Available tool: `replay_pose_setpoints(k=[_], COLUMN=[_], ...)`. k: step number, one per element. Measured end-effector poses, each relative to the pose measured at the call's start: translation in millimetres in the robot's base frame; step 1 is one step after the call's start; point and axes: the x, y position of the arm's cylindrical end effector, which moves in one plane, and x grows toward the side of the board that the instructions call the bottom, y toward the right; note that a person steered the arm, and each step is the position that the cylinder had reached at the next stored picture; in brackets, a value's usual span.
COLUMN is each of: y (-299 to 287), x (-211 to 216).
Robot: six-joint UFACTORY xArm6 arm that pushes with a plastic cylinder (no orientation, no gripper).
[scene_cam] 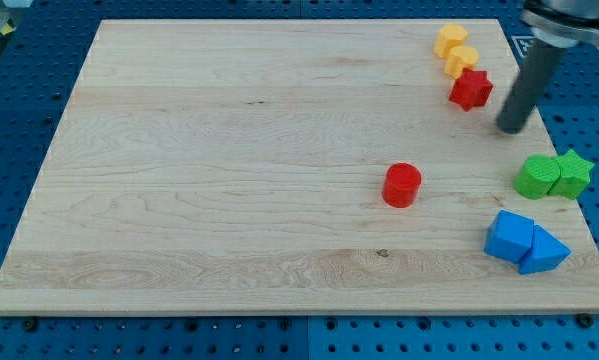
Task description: Nudge green star and green circle a bit left
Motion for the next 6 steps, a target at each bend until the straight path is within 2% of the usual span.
replay_pose_setpoints(k=[1,2,3,4,6], y=[74,76,76,75,63], x=[2,9,64,96,84])
